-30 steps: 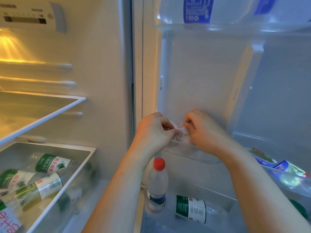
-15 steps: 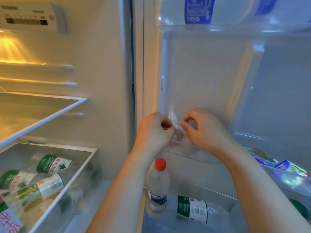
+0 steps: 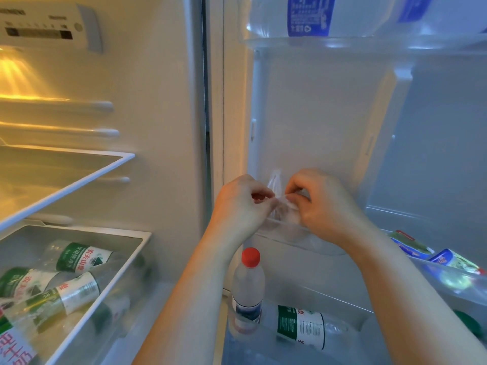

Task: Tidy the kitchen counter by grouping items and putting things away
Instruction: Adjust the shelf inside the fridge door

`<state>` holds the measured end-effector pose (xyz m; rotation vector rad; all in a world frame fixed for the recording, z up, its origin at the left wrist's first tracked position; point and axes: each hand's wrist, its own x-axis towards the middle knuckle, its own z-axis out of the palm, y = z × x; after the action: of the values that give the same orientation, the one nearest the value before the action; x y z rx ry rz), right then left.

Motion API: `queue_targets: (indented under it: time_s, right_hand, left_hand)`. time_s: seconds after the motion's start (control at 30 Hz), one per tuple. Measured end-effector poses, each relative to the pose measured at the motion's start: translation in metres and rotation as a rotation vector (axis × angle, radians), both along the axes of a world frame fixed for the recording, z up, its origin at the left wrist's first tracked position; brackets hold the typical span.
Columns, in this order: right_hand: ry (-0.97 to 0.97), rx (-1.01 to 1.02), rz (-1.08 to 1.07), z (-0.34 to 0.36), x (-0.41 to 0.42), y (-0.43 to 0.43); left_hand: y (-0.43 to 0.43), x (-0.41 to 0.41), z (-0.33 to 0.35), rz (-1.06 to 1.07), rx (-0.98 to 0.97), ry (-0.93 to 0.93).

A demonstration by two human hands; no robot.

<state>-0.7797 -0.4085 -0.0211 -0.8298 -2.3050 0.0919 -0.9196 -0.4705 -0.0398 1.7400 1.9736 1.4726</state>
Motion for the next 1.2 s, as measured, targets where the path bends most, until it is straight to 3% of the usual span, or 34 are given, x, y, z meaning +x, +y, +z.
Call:
queue_targets:
  time_s: [0.27, 0.47, 0.57, 0.8, 1.2]
  right_hand:
    - [0.028, -0.029, -0.166, -0.001, 0.002, 0.001]
    - [0.037, 0.048, -0.065, 0.002, 0.001, -0.006]
    - [-0.019, 0.02, -0.057, 0.001, 0.001, -0.004]
    - [0.052, -0.017, -0.015, -0.003, 0.001, 0.0]
    - [0.072, -0.006, -0.013, -0.003, 0.002, -0.003]
  left_hand:
    - [0.002, -0.001, -0.002, 0.036, 0.021, -0.001]
    - [0.003, -0.001, -0.004, 0.034, 0.033, -0.008]
    - [0.002, -0.004, -0.004, 0.007, 0.028, -0.033]
    - [0.0, -0.01, -0.001, -0.083, -0.008, -0.018]
    - [0.003, -0.006, -0.004, 0.003, 0.042, -0.011]
